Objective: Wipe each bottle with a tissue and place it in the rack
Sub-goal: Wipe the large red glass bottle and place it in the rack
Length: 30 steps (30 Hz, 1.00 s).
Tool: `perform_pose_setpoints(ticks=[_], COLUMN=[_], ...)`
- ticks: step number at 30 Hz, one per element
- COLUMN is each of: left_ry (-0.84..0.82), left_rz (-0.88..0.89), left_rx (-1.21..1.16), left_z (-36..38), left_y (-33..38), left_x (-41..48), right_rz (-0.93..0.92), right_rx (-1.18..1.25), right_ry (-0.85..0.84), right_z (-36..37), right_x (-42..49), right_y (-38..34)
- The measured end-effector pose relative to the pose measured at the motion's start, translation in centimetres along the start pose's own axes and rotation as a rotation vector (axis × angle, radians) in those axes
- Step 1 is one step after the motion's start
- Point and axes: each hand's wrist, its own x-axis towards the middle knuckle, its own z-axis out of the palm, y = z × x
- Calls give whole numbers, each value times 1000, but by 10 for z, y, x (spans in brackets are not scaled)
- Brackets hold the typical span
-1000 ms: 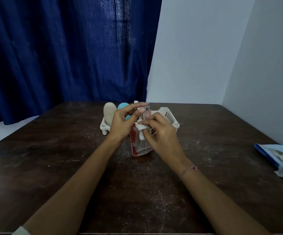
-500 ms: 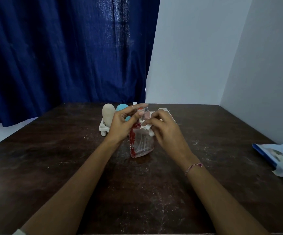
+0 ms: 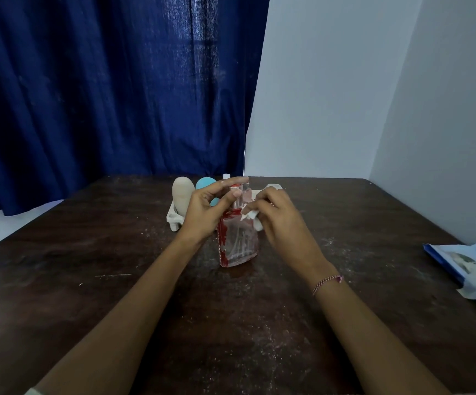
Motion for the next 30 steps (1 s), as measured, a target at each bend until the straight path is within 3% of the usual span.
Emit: perform_pose_setpoints(ticks=[8, 30], left_ry=[-10, 37], left_rz=[22, -13], left_rx=[-16, -9], left_z=[-1, 0], left_y=[4, 7], left_x=[0, -2], right_rz=[-6, 190], right_rx=[59, 114], right_ry=[-70, 50], right_z=[1, 3], right_x=[1, -4], right_y=[-7, 3])
